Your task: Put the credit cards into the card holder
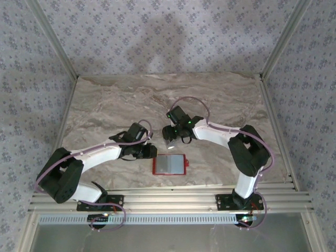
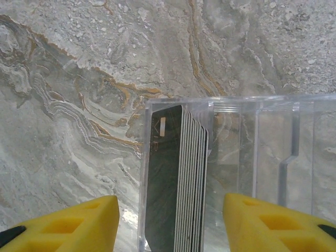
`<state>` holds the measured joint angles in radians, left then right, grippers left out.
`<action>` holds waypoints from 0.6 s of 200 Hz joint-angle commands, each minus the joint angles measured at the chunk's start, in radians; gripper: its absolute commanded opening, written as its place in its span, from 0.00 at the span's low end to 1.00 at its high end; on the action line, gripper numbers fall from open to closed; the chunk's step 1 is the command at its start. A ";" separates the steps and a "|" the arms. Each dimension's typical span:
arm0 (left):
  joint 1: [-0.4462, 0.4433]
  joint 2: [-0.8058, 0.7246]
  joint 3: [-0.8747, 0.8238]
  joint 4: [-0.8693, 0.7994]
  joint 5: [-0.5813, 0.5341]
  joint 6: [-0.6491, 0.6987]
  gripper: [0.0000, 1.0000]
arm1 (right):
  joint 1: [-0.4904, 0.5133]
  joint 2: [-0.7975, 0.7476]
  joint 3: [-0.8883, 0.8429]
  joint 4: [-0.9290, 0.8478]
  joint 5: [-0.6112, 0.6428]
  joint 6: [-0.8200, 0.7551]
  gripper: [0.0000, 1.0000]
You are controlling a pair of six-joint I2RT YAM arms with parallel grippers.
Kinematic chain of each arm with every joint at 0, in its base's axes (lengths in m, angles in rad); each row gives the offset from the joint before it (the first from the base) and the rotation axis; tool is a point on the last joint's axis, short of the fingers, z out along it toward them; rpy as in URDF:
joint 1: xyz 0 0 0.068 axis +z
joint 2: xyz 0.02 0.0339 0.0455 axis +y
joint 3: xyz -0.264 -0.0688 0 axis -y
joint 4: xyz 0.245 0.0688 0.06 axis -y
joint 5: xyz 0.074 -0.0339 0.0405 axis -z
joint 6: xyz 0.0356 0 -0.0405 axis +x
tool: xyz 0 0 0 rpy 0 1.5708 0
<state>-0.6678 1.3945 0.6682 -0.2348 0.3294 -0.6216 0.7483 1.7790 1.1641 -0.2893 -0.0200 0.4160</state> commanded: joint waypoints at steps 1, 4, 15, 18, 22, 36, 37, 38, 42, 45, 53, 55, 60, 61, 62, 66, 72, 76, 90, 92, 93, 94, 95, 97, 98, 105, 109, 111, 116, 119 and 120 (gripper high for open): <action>-0.002 -0.020 -0.004 -0.001 0.013 0.001 0.26 | -0.002 0.028 0.020 -0.031 -0.030 -0.020 0.57; -0.003 -0.020 -0.003 -0.001 0.013 0.002 0.26 | -0.001 0.028 0.020 -0.030 -0.035 -0.019 0.56; -0.002 -0.020 -0.002 -0.002 0.012 0.002 0.26 | -0.003 0.028 0.020 -0.022 -0.059 -0.020 0.56; -0.002 -0.020 -0.003 -0.003 0.013 0.003 0.26 | -0.003 0.027 0.020 -0.017 -0.066 -0.019 0.56; -0.001 -0.020 -0.003 -0.002 0.012 0.002 0.26 | -0.004 0.026 0.020 -0.013 -0.075 -0.020 0.55; -0.002 -0.020 -0.003 -0.003 0.010 0.002 0.26 | -0.006 0.018 0.020 -0.005 -0.101 -0.019 0.54; -0.002 -0.020 -0.003 -0.003 0.011 0.002 0.26 | -0.006 0.018 0.019 -0.004 -0.102 -0.018 0.54; -0.002 -0.020 -0.003 -0.003 0.010 0.002 0.26 | -0.007 0.017 0.020 -0.003 -0.103 -0.018 0.54; -0.002 -0.020 -0.003 -0.003 0.011 0.002 0.26 | -0.007 0.014 0.019 0.001 -0.109 -0.017 0.54; -0.002 -0.020 -0.003 -0.004 0.011 0.002 0.26 | -0.006 0.011 0.017 0.003 -0.114 -0.017 0.53; -0.002 -0.021 -0.003 -0.004 0.011 0.002 0.26 | -0.007 0.002 0.009 0.013 -0.128 -0.015 0.53; -0.001 -0.021 -0.002 -0.004 0.011 0.003 0.26 | -0.007 -0.001 0.008 0.015 -0.131 -0.015 0.53; -0.002 -0.021 -0.004 -0.004 0.010 0.003 0.26 | -0.009 -0.005 0.004 0.019 -0.136 -0.013 0.52; -0.002 -0.021 -0.003 -0.004 0.011 0.004 0.26 | -0.009 -0.005 0.004 0.019 -0.138 -0.013 0.52; -0.003 -0.021 -0.003 -0.004 0.011 0.004 0.26 | -0.009 -0.007 0.002 0.020 -0.140 -0.013 0.52; -0.002 -0.019 -0.002 -0.004 0.011 0.004 0.26 | -0.012 -0.012 -0.001 0.024 -0.146 -0.011 0.52; -0.002 -0.019 -0.002 -0.004 0.011 0.004 0.26 | -0.014 -0.019 -0.006 0.030 -0.156 -0.011 0.52; -0.002 -0.019 -0.001 -0.005 0.011 0.004 0.26 | -0.015 -0.024 -0.010 0.035 -0.165 -0.010 0.51; -0.002 -0.019 -0.001 -0.005 0.011 0.003 0.26 | -0.022 -0.037 -0.023 0.054 -0.194 -0.003 0.51; -0.002 -0.017 -0.001 -0.005 0.011 0.003 0.26 | -0.023 -0.039 -0.024 0.056 -0.199 -0.003 0.51; -0.001 -0.018 -0.001 -0.004 0.011 0.003 0.26 | -0.024 -0.039 -0.024 0.058 -0.201 -0.003 0.51; -0.002 -0.019 -0.001 -0.003 0.011 0.003 0.26 | -0.025 -0.040 -0.024 0.059 -0.204 -0.002 0.51; -0.002 -0.019 -0.001 -0.003 0.011 0.004 0.26 | -0.025 -0.041 -0.026 0.060 -0.206 -0.002 0.51; -0.002 -0.019 -0.001 -0.004 0.011 0.004 0.26 | -0.026 -0.042 -0.028 0.064 -0.212 0.000 0.51; -0.002 -0.019 -0.001 -0.004 0.010 0.004 0.26 | -0.027 -0.042 -0.029 0.064 -0.214 0.000 0.51; -0.003 -0.019 -0.001 -0.005 0.011 0.003 0.26 | -0.032 -0.044 -0.034 0.075 -0.230 0.003 0.51; -0.002 -0.019 -0.001 -0.005 0.011 0.004 0.26 | -0.034 -0.041 -0.036 0.080 -0.236 0.006 0.50; -0.002 -0.019 -0.001 -0.005 0.011 0.004 0.26 | -0.036 -0.042 -0.036 0.083 -0.240 0.006 0.50; -0.003 -0.019 -0.002 -0.006 0.010 0.002 0.26 | -0.039 -0.040 -0.037 0.085 -0.249 0.009 0.50; -0.003 -0.019 -0.001 -0.006 0.009 0.002 0.26 | -0.041 -0.040 -0.039 0.088 -0.256 0.011 0.49; -0.002 -0.020 -0.001 -0.006 0.009 0.003 0.26 | -0.041 -0.040 -0.039 0.089 -0.258 0.011 0.49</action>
<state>-0.6678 1.3945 0.6682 -0.2352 0.3290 -0.6216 0.7231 1.7687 1.1400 -0.2398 -0.1959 0.4103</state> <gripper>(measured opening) 0.263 0.502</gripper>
